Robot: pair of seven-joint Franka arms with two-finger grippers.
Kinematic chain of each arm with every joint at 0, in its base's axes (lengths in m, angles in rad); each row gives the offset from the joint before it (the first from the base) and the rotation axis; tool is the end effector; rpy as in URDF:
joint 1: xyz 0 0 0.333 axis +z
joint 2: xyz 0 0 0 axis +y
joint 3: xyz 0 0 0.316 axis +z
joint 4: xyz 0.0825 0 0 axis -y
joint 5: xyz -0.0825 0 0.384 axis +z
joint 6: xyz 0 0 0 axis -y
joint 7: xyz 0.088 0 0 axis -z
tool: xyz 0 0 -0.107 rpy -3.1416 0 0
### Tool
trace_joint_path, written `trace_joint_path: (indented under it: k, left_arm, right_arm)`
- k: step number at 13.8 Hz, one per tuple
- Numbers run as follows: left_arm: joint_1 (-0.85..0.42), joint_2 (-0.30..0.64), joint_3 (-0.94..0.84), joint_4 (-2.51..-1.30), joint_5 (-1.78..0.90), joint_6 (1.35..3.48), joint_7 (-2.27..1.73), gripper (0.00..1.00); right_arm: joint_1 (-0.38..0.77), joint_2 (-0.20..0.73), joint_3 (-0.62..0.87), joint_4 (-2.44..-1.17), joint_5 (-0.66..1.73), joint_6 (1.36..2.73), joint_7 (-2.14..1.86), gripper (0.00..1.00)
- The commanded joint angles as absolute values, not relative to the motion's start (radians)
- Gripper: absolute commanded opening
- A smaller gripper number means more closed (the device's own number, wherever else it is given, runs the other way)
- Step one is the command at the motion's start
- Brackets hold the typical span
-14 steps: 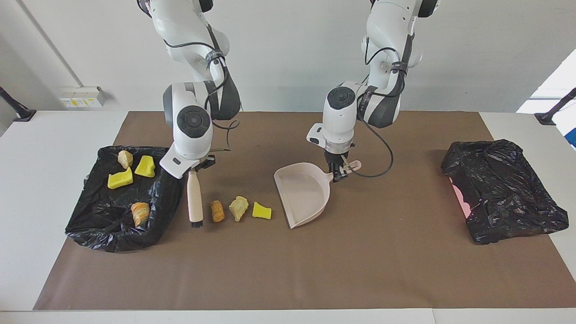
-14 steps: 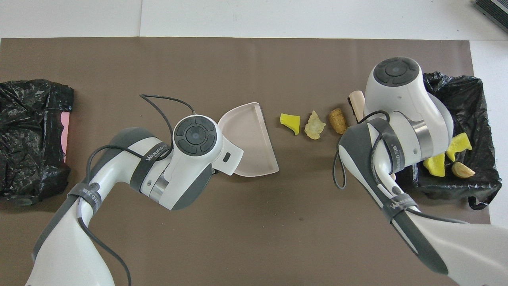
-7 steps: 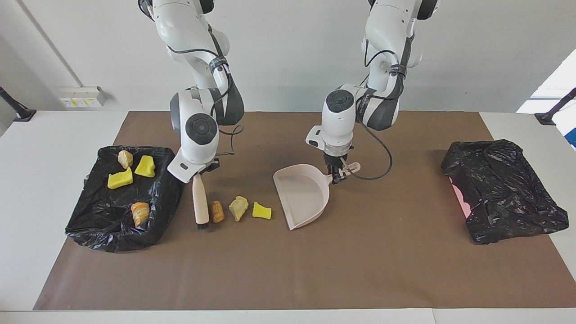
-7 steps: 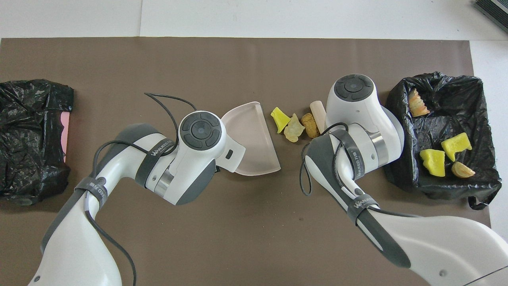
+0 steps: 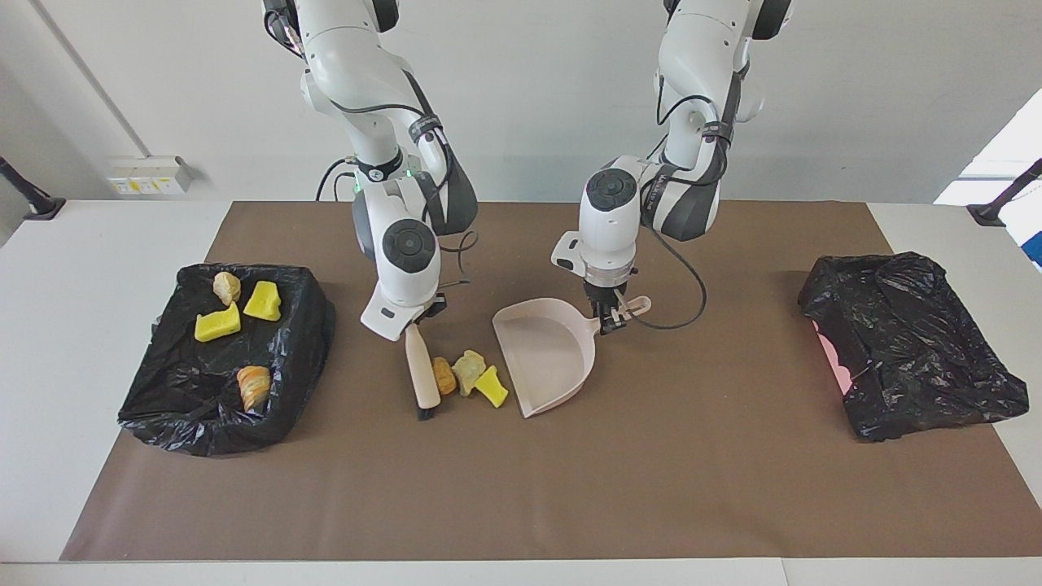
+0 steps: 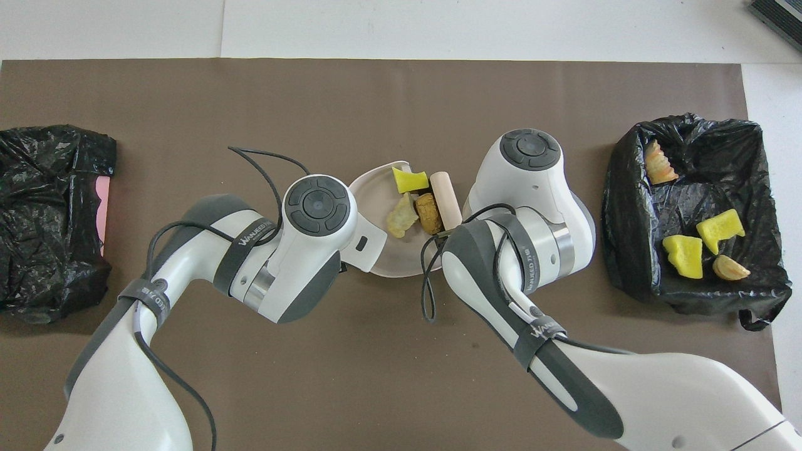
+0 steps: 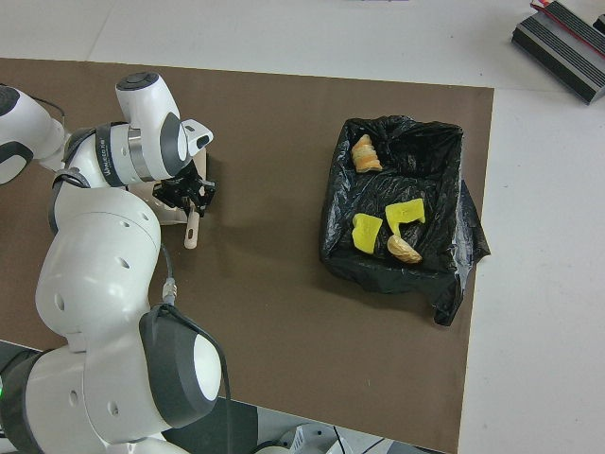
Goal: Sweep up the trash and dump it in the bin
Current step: 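Sweep the sponge and crusts into the dustpan with the right gripper, then carry the loaded dustpan with the left gripper to the nearer black bin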
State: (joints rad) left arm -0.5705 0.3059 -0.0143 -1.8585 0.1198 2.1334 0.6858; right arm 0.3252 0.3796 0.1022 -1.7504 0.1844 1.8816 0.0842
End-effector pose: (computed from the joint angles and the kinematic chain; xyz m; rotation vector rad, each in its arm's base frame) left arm 0.5227 -0.3392 0.3537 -2.3924 1.8867 0.0543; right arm 0.5630 0.2663 0.3395 -2.9477 -0.3887 0.4361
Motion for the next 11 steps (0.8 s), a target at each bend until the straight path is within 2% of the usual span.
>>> trace_joint_path:
  k: [1,3,5,8,11]
  left_arm:
    - [-0.575,0.314,-0.008,-1.859,0.137,2.12,0.676,0.0]
    - [-0.571,0.314,-0.008,-1.862,0.135,2.126,0.683,0.0]
    - [-0.569,0.31,-0.009,-1.873,0.135,2.129,0.69,0.0]
    - [-0.546,0.31,-0.009,-1.875,0.135,2.147,0.762,0.0]
    - [-0.517,0.299,-0.009,-1.873,0.126,2.149,0.839,0.0]
  right_arm:
    - [0.348,0.385,0.109,-1.735,0.291,1.884,0.054,0.0]
    - [0.35,0.382,0.107,-1.735,0.36,1.87,0.028,0.0]
    - [0.35,0.37,0.104,-1.736,0.33,1.853,0.023,0.0]
    - [0.359,0.286,0.107,-1.74,0.139,1.781,0.24,0.0]
    - [0.338,0.198,0.098,-1.764,0.112,1.715,0.36,0.0]
